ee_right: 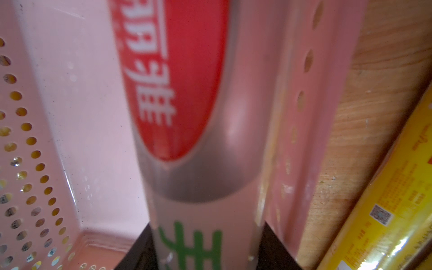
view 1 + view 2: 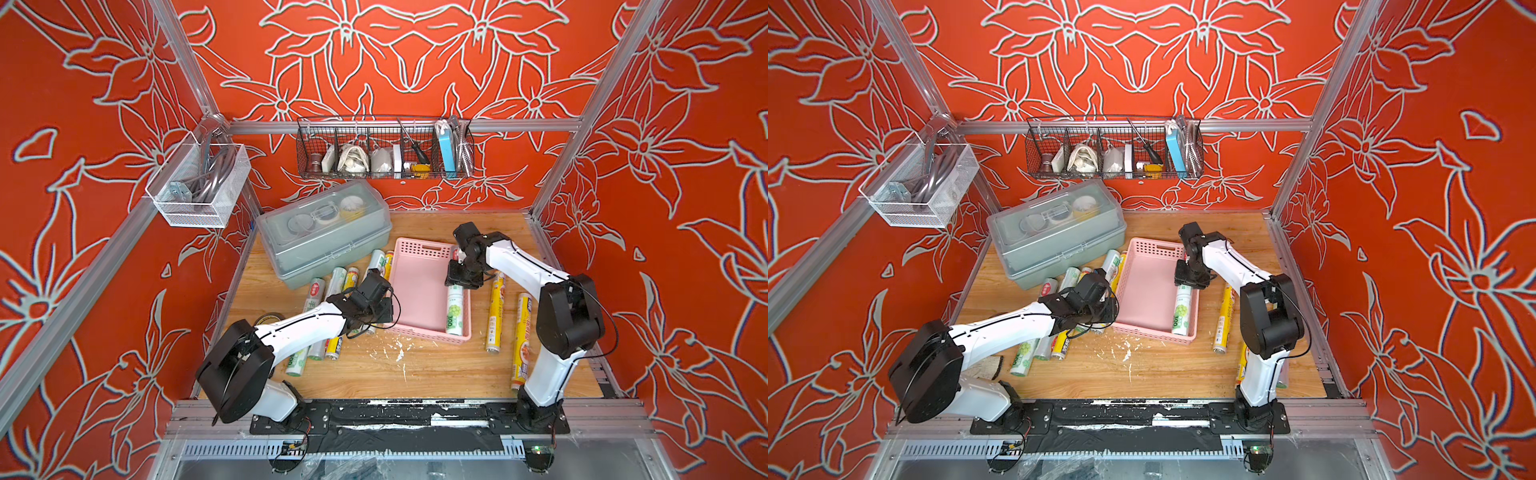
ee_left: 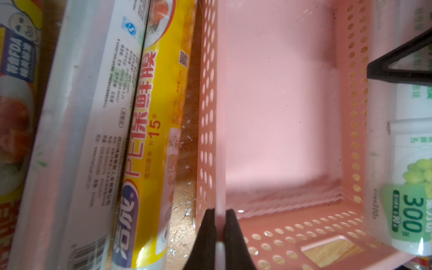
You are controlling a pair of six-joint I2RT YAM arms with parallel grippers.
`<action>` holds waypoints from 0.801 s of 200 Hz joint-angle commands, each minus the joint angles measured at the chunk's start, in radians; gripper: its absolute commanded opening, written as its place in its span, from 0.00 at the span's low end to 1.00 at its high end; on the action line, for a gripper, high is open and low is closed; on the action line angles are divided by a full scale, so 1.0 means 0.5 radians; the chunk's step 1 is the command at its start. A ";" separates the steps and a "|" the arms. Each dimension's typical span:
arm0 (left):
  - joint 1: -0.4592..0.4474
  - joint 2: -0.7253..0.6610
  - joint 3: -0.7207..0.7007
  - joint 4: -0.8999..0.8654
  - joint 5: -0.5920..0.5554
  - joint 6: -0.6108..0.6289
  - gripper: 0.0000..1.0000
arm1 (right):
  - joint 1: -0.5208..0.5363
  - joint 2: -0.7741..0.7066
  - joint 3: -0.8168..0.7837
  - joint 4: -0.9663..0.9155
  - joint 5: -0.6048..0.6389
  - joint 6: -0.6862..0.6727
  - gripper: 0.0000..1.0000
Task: Put the plastic wrap into the basket
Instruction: Place the plastic wrap in the basket.
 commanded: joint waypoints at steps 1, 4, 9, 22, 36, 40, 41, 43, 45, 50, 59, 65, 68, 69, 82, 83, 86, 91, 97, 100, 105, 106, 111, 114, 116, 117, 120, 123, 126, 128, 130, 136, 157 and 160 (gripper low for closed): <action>-0.015 0.036 -0.002 0.083 -0.064 -0.023 0.11 | 0.035 0.075 0.031 -0.046 0.063 0.023 0.45; -0.013 0.039 0.002 0.082 -0.064 -0.023 0.11 | 0.037 0.081 0.031 -0.049 0.071 0.025 0.45; -0.016 0.047 0.003 0.086 -0.067 -0.021 0.11 | 0.042 0.092 0.030 -0.052 0.081 0.026 0.45; -0.016 0.055 0.006 0.086 -0.076 -0.018 0.11 | 0.060 0.113 0.022 -0.044 0.088 0.026 0.46; -0.016 0.063 0.009 0.088 -0.083 -0.015 0.12 | 0.067 0.131 0.008 -0.030 0.098 0.030 0.46; -0.016 0.061 0.008 0.088 -0.085 -0.011 0.12 | 0.071 0.138 0.010 -0.023 0.103 0.031 0.47; -0.016 0.061 0.007 0.089 -0.086 -0.011 0.12 | 0.069 0.139 0.010 -0.022 0.106 0.030 0.47; -0.016 0.062 0.007 0.087 -0.086 -0.011 0.12 | 0.071 0.143 0.005 -0.022 0.110 0.032 0.47; -0.016 0.063 0.009 0.089 -0.086 -0.011 0.13 | 0.070 0.148 0.007 -0.022 0.112 0.032 0.47; -0.016 0.065 0.009 0.089 -0.088 -0.012 0.13 | 0.073 0.157 0.004 -0.024 0.124 0.032 0.48; -0.016 0.062 0.009 0.090 -0.094 -0.009 0.13 | 0.074 0.180 0.004 -0.019 0.136 0.031 0.48; -0.016 0.062 0.007 0.088 -0.098 -0.010 0.14 | 0.076 0.193 0.003 -0.019 0.141 0.030 0.48; -0.016 0.061 0.007 0.086 -0.100 -0.010 0.15 | 0.074 0.199 0.001 -0.020 0.144 0.031 0.48; -0.016 0.061 0.008 0.085 -0.101 -0.009 0.15 | 0.074 0.200 0.003 -0.019 0.144 0.030 0.48; -0.016 0.060 0.008 0.079 -0.109 -0.007 0.18 | 0.074 0.210 -0.002 -0.012 0.146 0.029 0.50; -0.016 0.059 0.009 0.078 -0.110 -0.009 0.19 | 0.074 0.212 0.000 -0.011 0.146 0.028 0.51; -0.016 0.056 0.009 0.079 -0.112 -0.009 0.19 | 0.074 0.212 0.001 -0.013 0.149 0.024 0.51; -0.016 0.053 0.007 0.080 -0.113 -0.006 0.20 | 0.075 0.210 0.001 -0.013 0.148 0.024 0.52; -0.016 0.050 0.006 0.078 -0.116 -0.008 0.21 | 0.073 0.203 0.007 -0.022 0.151 0.023 0.52; -0.016 0.049 0.004 0.079 -0.116 -0.007 0.22 | 0.074 0.199 0.009 -0.024 0.154 0.023 0.52; -0.016 0.047 0.006 0.077 -0.122 -0.008 0.23 | 0.074 0.187 0.016 -0.033 0.158 0.023 0.53; -0.016 0.048 0.005 0.076 -0.122 -0.008 0.24 | 0.074 0.185 0.017 -0.034 0.160 0.023 0.54; -0.016 0.046 0.005 0.078 -0.125 -0.010 0.26 | 0.077 0.164 0.023 -0.042 0.164 0.022 0.55; -0.016 0.044 0.003 0.076 -0.128 -0.010 0.27 | 0.077 0.154 0.027 -0.043 0.166 0.021 0.55; -0.016 0.043 0.003 0.077 -0.130 -0.011 0.28 | 0.077 0.145 0.030 -0.046 0.167 0.021 0.56; -0.016 0.043 0.003 0.078 -0.131 -0.011 0.28 | 0.077 0.142 0.029 -0.048 0.169 0.022 0.56; -0.016 0.040 0.002 0.078 -0.132 -0.011 0.29 | 0.077 0.128 0.033 -0.054 0.175 0.024 0.57; -0.016 0.042 0.003 0.077 -0.134 -0.011 0.29 | 0.077 0.115 0.039 -0.063 0.179 0.023 0.58; -0.016 0.038 0.003 0.078 -0.137 -0.011 0.30 | 0.077 0.103 0.045 -0.073 0.185 0.021 0.58; -0.016 0.039 0.002 0.078 -0.138 -0.012 0.30 | 0.079 0.095 0.046 -0.080 0.188 0.023 0.58; -0.016 0.037 0.003 0.077 -0.139 -0.011 0.30 | 0.080 0.085 0.050 -0.084 0.193 0.022 0.58; -0.016 0.034 0.003 0.076 -0.143 -0.011 0.31 | 0.080 0.058 0.056 -0.101 0.200 0.020 0.59; -0.016 0.021 0.001 0.071 -0.153 -0.012 0.34 | 0.079 -0.043 0.089 -0.162 0.240 0.014 0.63; -0.016 0.018 0.002 0.072 -0.155 -0.012 0.34 | 0.079 -0.057 0.091 -0.170 0.240 0.014 0.63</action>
